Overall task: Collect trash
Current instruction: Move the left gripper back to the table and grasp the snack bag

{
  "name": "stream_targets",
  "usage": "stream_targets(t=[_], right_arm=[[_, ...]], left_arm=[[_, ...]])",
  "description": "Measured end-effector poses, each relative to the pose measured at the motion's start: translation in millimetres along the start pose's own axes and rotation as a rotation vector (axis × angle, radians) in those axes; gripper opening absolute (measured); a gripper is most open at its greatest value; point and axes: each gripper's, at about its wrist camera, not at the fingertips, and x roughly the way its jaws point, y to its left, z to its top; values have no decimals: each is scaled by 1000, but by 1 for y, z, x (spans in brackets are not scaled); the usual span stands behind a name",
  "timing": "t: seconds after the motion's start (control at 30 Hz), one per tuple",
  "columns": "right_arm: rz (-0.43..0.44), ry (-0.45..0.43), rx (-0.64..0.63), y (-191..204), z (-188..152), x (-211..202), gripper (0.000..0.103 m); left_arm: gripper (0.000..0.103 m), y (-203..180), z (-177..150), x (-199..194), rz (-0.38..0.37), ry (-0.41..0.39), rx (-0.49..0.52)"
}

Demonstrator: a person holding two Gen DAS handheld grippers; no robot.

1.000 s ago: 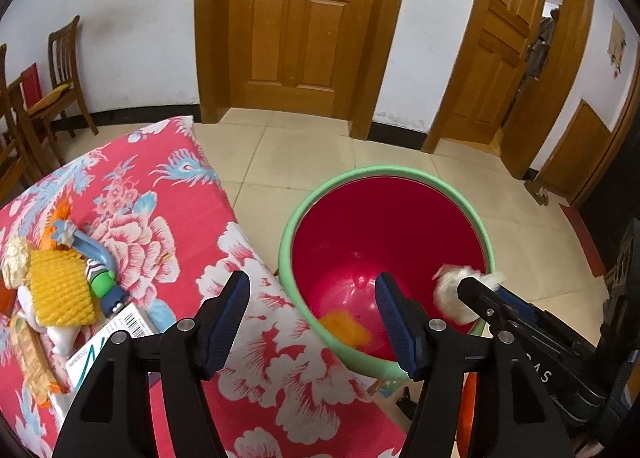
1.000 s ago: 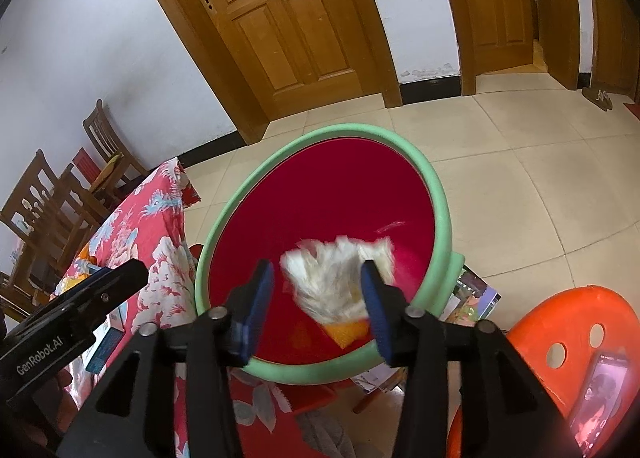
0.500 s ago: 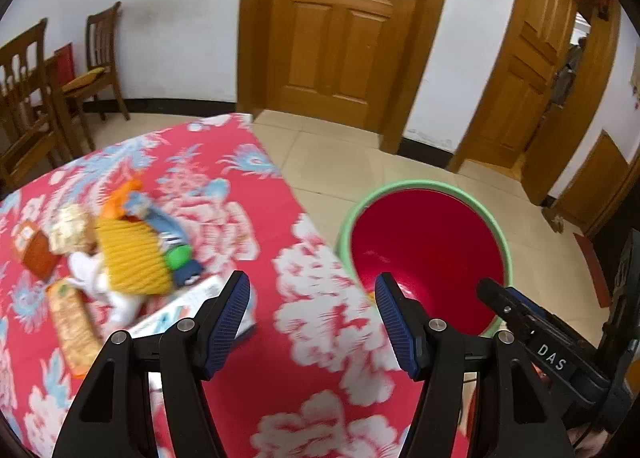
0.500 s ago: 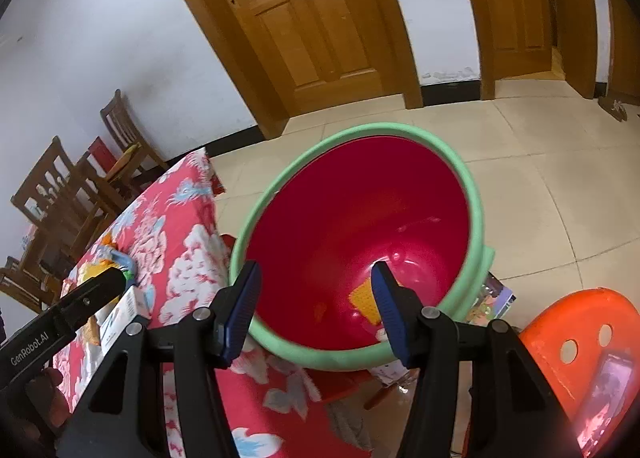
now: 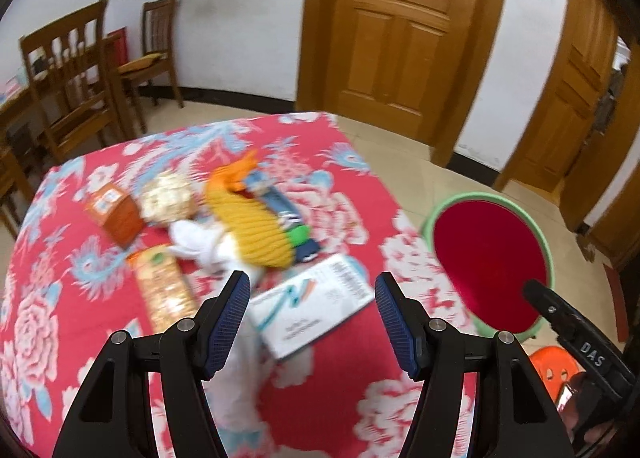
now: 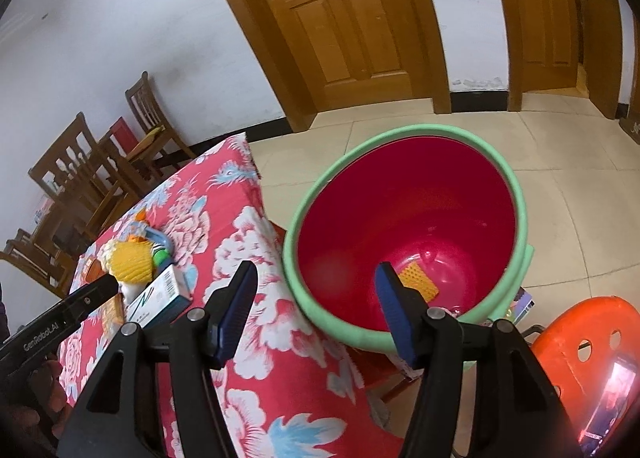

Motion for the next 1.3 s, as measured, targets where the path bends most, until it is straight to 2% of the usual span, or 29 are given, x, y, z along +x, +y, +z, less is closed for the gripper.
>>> stream_targets(t=[0.5,0.77,1.07,1.17,1.3], right_arm=[[19,36,-36,21,-9,8,65],[16,60,-61,32,-14,15,65],[18,82,-82,42,-15,21,65],[22,88,-91,46,-16,22,65],[30,91,-105,54,-18,21,65]], left_arm=[[67,77,-10,13,144,30,-149],[67,97,-14,37,175,73,-181],[66,101,-18,56,162,103,-187],[63,101,-17,57,165,100,-182],[49,104,-18,55,158,84,-186]])
